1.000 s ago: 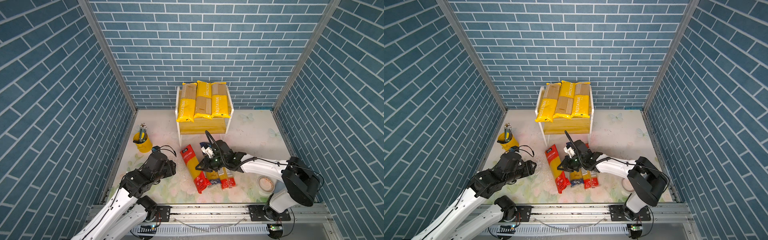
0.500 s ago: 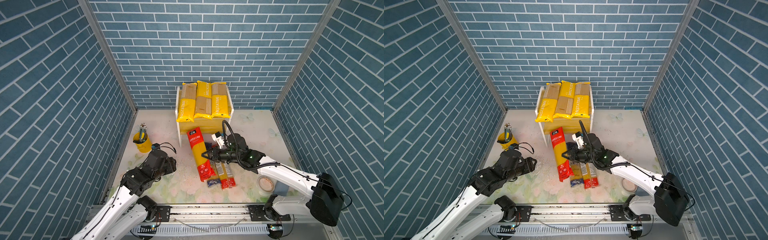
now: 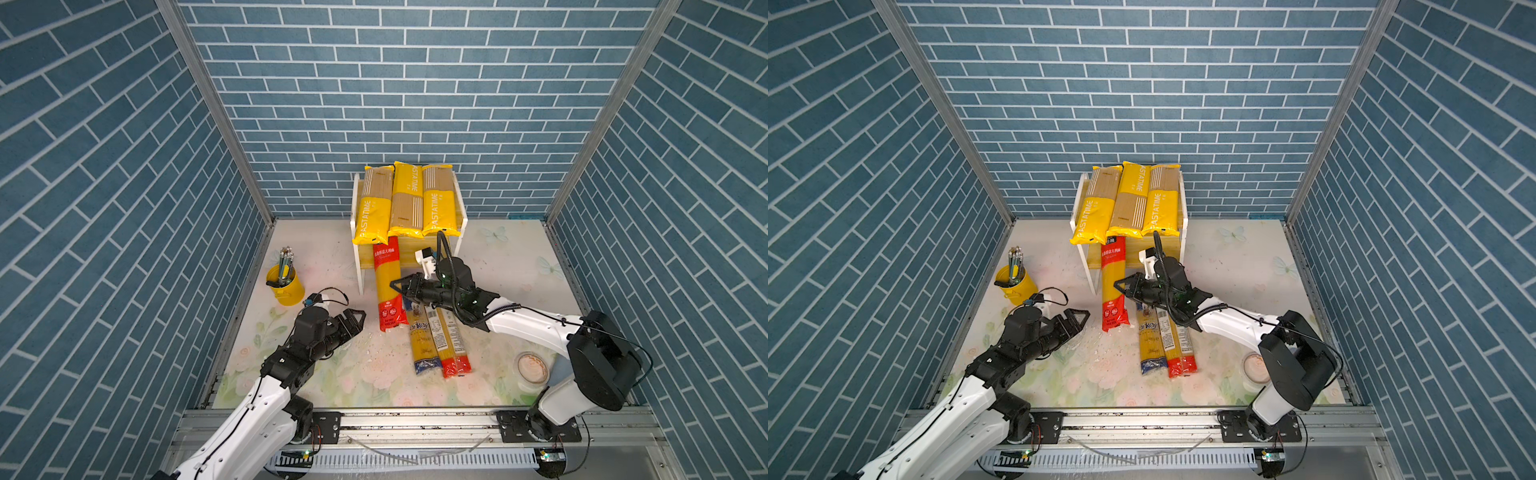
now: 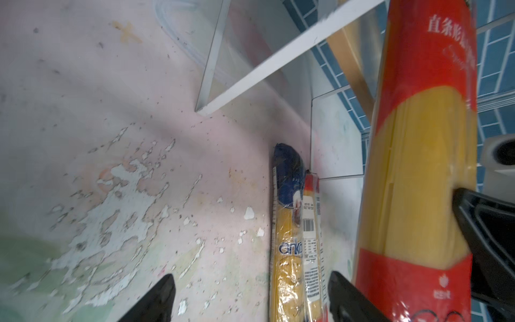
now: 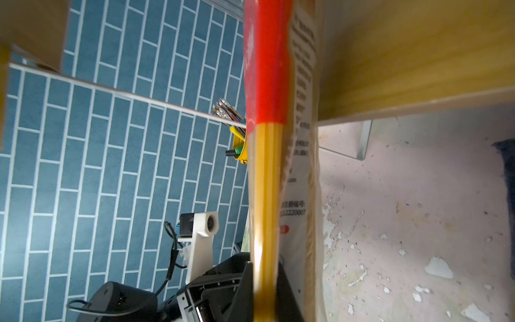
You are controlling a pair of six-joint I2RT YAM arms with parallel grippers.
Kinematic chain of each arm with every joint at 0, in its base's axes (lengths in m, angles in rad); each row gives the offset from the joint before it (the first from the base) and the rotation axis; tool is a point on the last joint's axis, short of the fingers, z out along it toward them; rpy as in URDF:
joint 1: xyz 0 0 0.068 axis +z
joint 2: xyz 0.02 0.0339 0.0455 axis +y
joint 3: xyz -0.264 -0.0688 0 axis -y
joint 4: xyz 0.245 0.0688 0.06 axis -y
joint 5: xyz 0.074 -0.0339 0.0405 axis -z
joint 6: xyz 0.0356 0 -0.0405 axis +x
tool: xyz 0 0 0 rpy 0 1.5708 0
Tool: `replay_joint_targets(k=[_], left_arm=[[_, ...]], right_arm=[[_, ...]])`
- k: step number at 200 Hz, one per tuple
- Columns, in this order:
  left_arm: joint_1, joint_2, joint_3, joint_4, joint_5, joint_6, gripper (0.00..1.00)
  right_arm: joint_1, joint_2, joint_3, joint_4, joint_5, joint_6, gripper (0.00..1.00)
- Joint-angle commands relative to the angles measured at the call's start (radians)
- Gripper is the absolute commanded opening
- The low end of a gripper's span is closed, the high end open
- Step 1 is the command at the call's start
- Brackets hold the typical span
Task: Arrange pasta packages on shelves
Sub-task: Place the pasta bag on the shelf.
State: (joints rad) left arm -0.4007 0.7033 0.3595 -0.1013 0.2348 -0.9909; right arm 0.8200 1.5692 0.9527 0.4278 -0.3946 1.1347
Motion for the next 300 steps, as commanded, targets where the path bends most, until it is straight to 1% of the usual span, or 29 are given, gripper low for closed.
replay_joint_targets(k=[1, 13, 24, 53, 72, 91, 109, 123, 128, 151, 159, 172, 199, 214, 236, 271, 295, 300], left_arm=[[0.011, 0.062, -0.005, 0.342, 0.097, -0.081, 0.91], [0.01, 0.129, 0.002, 0.426, 0.127, -0.101, 0.91], [0.008, 0.179, 0.013, 0.462, 0.147, -0.106, 0.9], [0.007, 0.261, 0.008, 0.509, 0.151, -0.081, 0.89], [-0.001, 0.323, 0.001, 0.597, 0.164, -0.103, 0.87], [-0.038, 0.377, 0.047, 0.618, 0.163, -0.105, 0.82], [-0.077, 0.391, 0.067, 0.632, 0.137, -0.106, 0.79], [-0.084, 0.399, 0.06, 0.661, 0.13, -0.106, 0.73], [-0.084, 0.401, 0.059, 0.672, 0.131, -0.136, 0.7], [-0.087, 0.41, 0.073, 0.696, 0.146, -0.16, 0.59], [-0.088, 0.41, 0.075, 0.709, 0.148, -0.169, 0.55], [-0.089, 0.401, 0.077, 0.716, 0.14, -0.181, 0.48], [-0.088, 0.381, 0.074, 0.692, 0.091, -0.188, 0.27], [-0.088, 0.378, 0.069, 0.688, 0.064, -0.194, 0.22], [-0.088, 0.379, 0.068, 0.678, 0.021, -0.19, 0.18], [-0.088, 0.41, 0.118, 0.661, 0.017, -0.176, 0.17], [-0.088, 0.397, 0.196, 0.554, -0.009, -0.117, 0.17], [-0.088, 0.394, 0.217, 0.522, -0.016, -0.076, 0.18]], right_arm=[[-0.008, -0.019, 0.085, 0.236, 0.067, 0.045, 0.0], [-0.016, -0.003, 0.09, 0.245, 0.08, 0.065, 0.0], [-0.021, 0.017, 0.095, 0.266, 0.076, 0.09, 0.0], [-0.03, 0.058, 0.104, 0.308, 0.058, 0.142, 0.0], [-0.033, 0.069, 0.116, 0.289, 0.059, 0.158, 0.0], [-0.034, 0.08, 0.132, 0.257, 0.06, 0.183, 0.0], [-0.038, 0.093, 0.144, 0.244, 0.051, 0.215, 0.0], [-0.039, 0.098, 0.142, 0.252, 0.051, 0.24, 0.0], [-0.04, 0.1, 0.141, 0.257, 0.05, 0.245, 0.0], [-0.042, 0.107, 0.149, 0.268, 0.046, 0.271, 0.0], [-0.041, 0.109, 0.154, 0.261, 0.043, 0.276, 0.02], [-0.041, 0.104, 0.153, 0.243, 0.049, 0.28, 0.08], [-0.042, 0.091, 0.136, 0.182, 0.062, 0.271, 0.19], [-0.041, 0.088, 0.124, 0.177, 0.059, 0.267, 0.22], [-0.041, 0.075, 0.102, 0.187, 0.053, 0.259, 0.25], [-0.038, 0.017, 0.035, 0.147, 0.048, 0.209, 0.27], [-0.036, -0.037, -0.023, 0.114, 0.056, 0.177, 0.27], [-0.035, -0.048, -0.036, 0.109, 0.058, 0.171, 0.27]])
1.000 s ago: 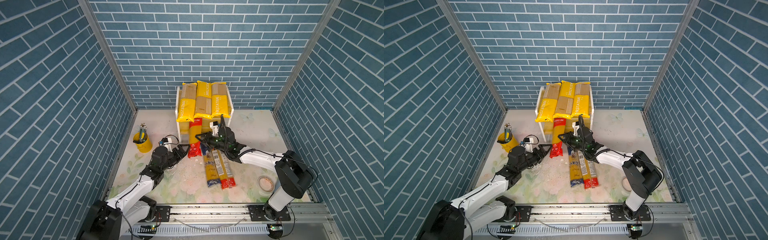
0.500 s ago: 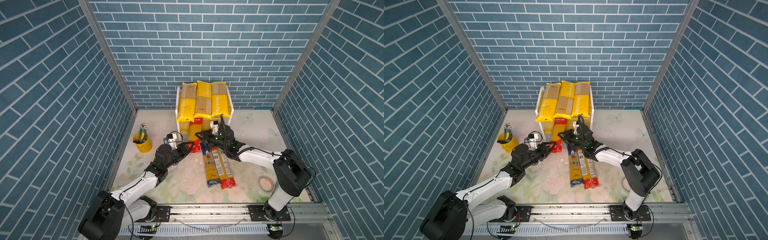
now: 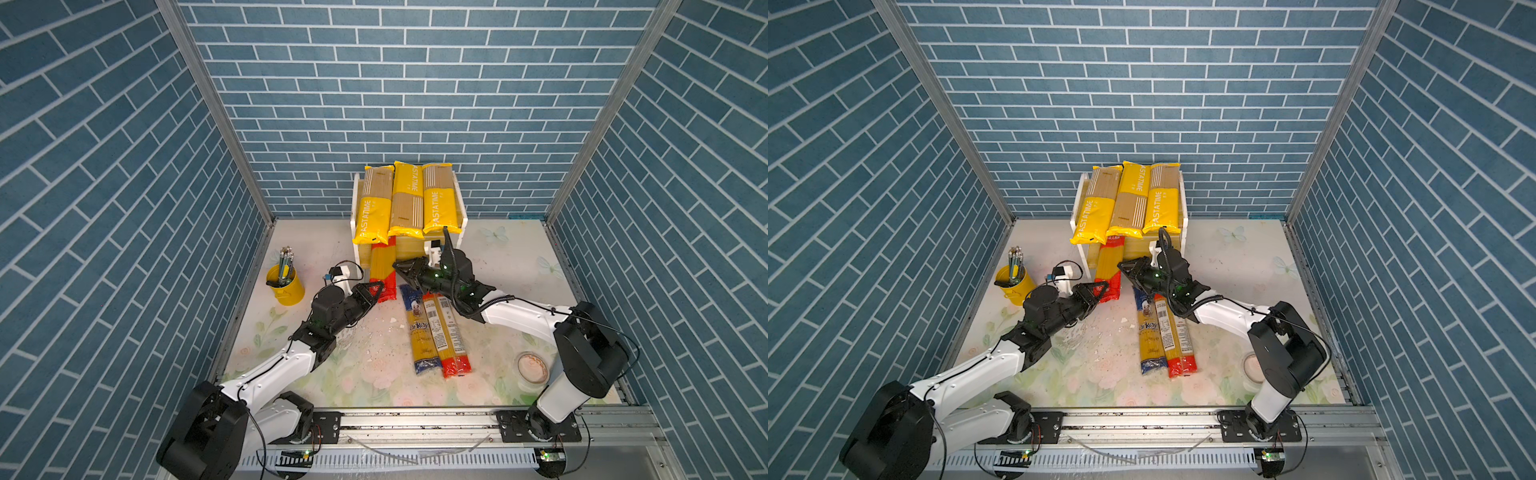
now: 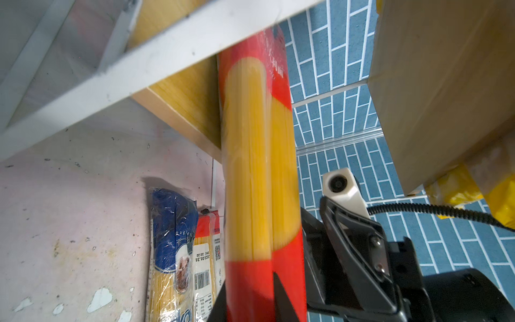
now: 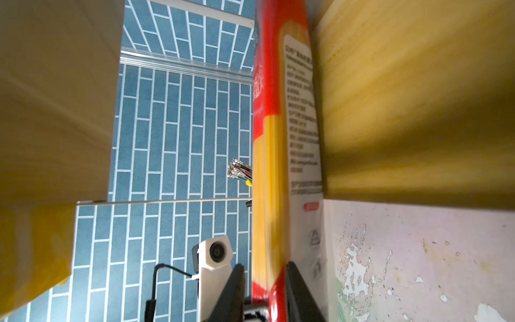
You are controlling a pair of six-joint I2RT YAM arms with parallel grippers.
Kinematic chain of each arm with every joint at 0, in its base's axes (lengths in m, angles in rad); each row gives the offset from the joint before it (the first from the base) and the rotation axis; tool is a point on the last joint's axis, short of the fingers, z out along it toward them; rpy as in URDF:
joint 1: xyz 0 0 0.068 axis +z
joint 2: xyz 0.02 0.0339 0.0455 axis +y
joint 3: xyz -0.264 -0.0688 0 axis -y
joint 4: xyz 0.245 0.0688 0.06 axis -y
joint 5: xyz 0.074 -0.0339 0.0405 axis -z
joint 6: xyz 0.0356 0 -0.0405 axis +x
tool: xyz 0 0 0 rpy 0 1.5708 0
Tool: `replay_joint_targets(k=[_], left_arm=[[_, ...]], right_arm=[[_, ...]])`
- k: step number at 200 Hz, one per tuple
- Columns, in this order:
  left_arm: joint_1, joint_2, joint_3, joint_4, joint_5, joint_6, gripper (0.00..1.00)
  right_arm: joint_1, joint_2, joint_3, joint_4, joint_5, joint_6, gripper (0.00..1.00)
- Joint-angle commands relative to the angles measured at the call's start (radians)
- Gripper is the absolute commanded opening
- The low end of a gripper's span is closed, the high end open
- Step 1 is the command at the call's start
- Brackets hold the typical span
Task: Arrange pasta packages on shelves
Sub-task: Place the pasta bag on the shelf.
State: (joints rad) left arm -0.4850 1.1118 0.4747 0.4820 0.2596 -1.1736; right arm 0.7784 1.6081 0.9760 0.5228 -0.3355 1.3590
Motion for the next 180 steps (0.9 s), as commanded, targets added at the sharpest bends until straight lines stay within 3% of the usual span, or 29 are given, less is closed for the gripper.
replay_joint_targets(k=[1, 45, 107, 155, 180], left_arm=[[-0.004, -0.014, 0.106, -0.067, -0.042, 0.111, 0.18], [-0.004, 0.054, 0.253, -0.215, -0.063, 0.235, 0.2], [-0.001, 0.136, 0.263, -0.126, -0.127, 0.233, 0.2], [0.008, 0.109, 0.311, -0.201, -0.171, 0.288, 0.22], [0.008, 0.116, 0.31, -0.211, -0.163, 0.295, 0.28]], right_arm=[[0.008, -0.089, -0.06, 0.014, -0.001, -0.055, 0.27], [0.035, -0.172, -0.13, -0.083, 0.014, -0.142, 0.27], [0.063, -0.28, -0.214, -0.208, 0.074, -0.22, 0.26], [0.068, -0.351, -0.242, -0.334, 0.126, -0.289, 0.25], [0.068, -0.367, -0.26, -0.355, 0.137, -0.297, 0.25]])
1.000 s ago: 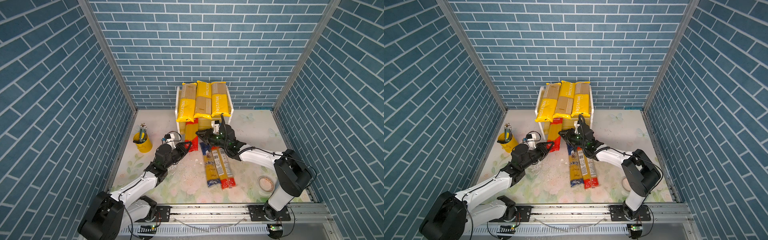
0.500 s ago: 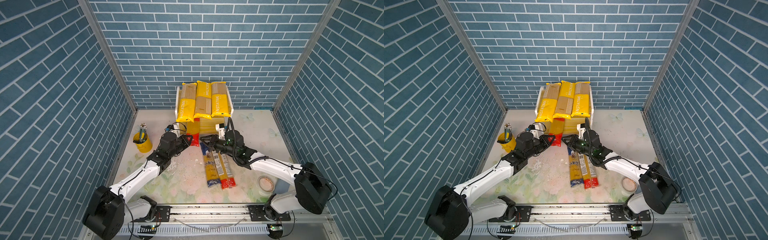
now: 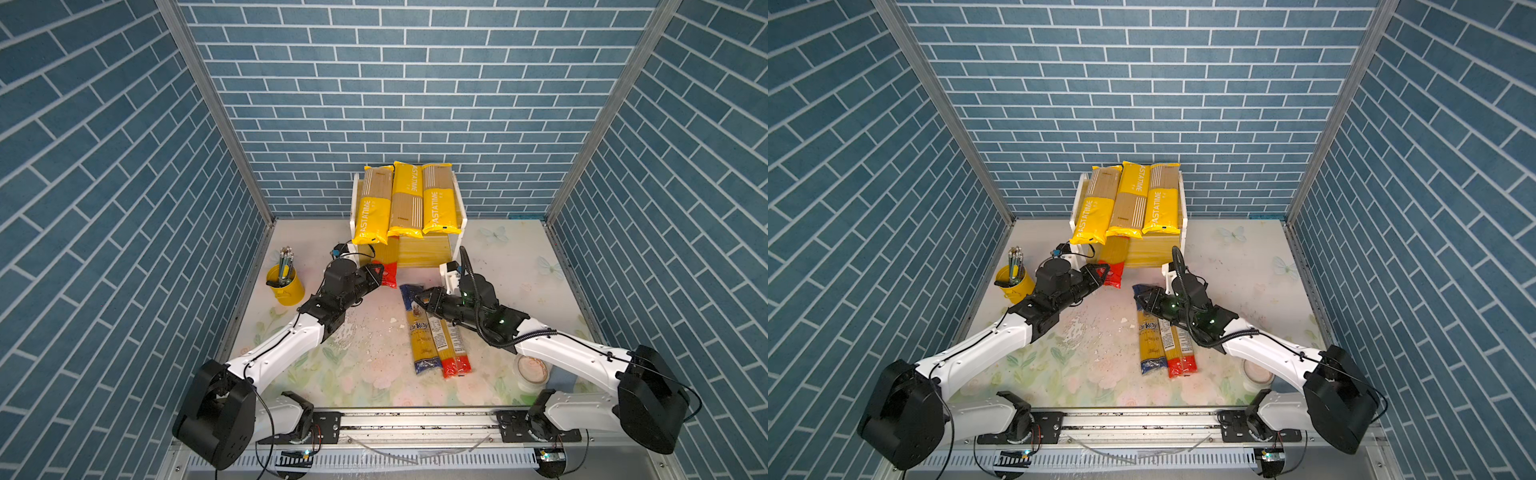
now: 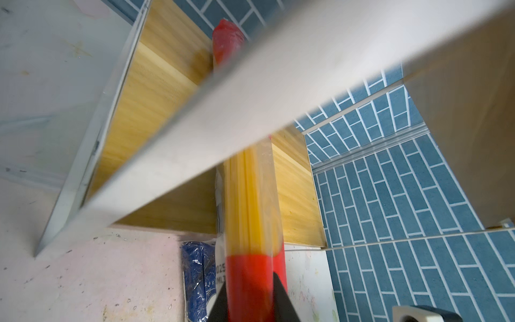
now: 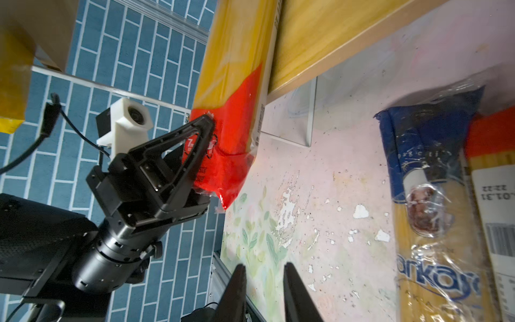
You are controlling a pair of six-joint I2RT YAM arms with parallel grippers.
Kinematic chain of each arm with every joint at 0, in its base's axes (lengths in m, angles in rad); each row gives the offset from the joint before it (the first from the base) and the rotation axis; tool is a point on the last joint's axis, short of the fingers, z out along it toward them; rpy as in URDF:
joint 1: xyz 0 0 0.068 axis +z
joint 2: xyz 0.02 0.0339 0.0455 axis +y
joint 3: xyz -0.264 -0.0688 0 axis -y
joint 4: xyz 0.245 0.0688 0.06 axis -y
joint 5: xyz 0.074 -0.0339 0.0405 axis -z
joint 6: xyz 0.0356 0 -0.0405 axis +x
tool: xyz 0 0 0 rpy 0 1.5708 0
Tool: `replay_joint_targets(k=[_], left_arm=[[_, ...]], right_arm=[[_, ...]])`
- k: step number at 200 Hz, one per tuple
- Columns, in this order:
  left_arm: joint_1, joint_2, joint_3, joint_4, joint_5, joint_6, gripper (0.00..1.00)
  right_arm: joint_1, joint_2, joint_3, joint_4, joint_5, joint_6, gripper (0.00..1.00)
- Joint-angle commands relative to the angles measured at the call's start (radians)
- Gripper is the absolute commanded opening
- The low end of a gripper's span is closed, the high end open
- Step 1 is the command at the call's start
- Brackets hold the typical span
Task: Arrange pasta packages on shelves
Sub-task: Place the pasta bag on the shelf.
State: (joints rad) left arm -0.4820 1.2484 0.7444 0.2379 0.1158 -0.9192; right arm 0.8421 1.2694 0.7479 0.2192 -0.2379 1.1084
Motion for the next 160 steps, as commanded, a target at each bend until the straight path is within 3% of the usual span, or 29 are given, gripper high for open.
replay_joint_targets(k=[1, 52, 103, 160], left_arm=[[0.005, -0.019, 0.039, 0.033, -0.017, 0.041, 0.29], [0.005, -0.038, 0.012, 0.021, 0.019, 0.04, 0.47], [0.004, -0.165, -0.019, -0.127, 0.015, 0.063, 0.66], [-0.004, -0.28, -0.043, -0.235, 0.056, 0.049, 0.68]], right_arm=[[0.005, -0.028, -0.032, -0.051, 0.04, -0.047, 0.25], [0.005, -0.049, -0.037, -0.098, 0.056, -0.068, 0.25], [0.002, -0.152, -0.008, -0.418, 0.141, -0.191, 0.25], [-0.012, -0.224, -0.048, -0.671, 0.228, -0.234, 0.26]])
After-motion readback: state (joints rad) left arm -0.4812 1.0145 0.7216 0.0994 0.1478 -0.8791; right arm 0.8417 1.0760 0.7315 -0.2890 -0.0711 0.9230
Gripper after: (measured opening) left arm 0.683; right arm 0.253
